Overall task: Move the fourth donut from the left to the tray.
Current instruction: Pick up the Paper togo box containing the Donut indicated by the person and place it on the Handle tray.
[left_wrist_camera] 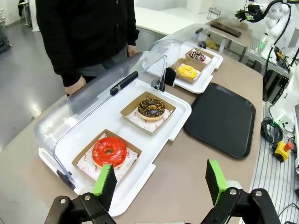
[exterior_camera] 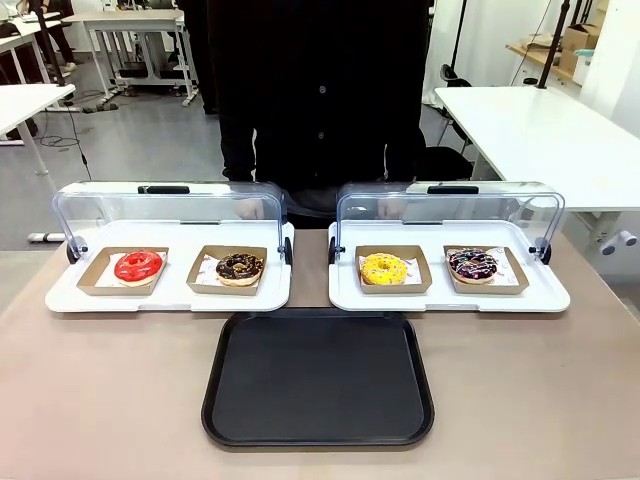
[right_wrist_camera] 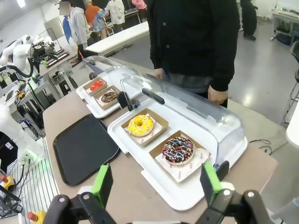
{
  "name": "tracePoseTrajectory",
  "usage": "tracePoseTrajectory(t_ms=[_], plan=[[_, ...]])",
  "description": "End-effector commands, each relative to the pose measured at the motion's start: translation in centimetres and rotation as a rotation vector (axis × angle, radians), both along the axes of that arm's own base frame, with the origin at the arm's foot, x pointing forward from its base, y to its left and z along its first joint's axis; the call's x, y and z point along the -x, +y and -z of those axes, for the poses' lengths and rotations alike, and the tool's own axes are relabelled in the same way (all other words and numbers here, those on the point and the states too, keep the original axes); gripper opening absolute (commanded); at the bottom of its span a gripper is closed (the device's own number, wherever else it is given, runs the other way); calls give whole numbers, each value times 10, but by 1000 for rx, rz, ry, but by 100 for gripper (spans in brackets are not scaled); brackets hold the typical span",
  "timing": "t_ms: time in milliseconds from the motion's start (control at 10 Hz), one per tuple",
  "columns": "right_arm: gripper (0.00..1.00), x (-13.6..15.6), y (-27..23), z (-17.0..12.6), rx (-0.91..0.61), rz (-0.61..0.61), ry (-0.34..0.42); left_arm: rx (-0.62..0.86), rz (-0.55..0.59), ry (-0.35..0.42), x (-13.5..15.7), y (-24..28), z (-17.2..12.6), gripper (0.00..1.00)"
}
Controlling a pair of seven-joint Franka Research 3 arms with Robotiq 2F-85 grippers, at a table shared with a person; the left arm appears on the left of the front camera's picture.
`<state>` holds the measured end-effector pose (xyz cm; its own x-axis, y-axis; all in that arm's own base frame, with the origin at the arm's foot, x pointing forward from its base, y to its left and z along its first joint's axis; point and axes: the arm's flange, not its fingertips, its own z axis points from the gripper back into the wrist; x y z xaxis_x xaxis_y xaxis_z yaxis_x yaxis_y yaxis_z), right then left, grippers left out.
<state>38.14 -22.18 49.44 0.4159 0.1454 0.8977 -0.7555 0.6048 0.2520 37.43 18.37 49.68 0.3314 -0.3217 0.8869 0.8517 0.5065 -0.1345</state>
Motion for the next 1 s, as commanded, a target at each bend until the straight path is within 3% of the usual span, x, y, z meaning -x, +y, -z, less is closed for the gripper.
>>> tracePoseTrajectory(t_ms=[0, 900], plan=[[100, -2, 2, 1, -11, -9, -42, 14, 16, -29, -2, 0, -1, 100], [100, -2, 2, 1, -11, -9, -42, 14, 16, -29, -2, 0, -1, 100]])
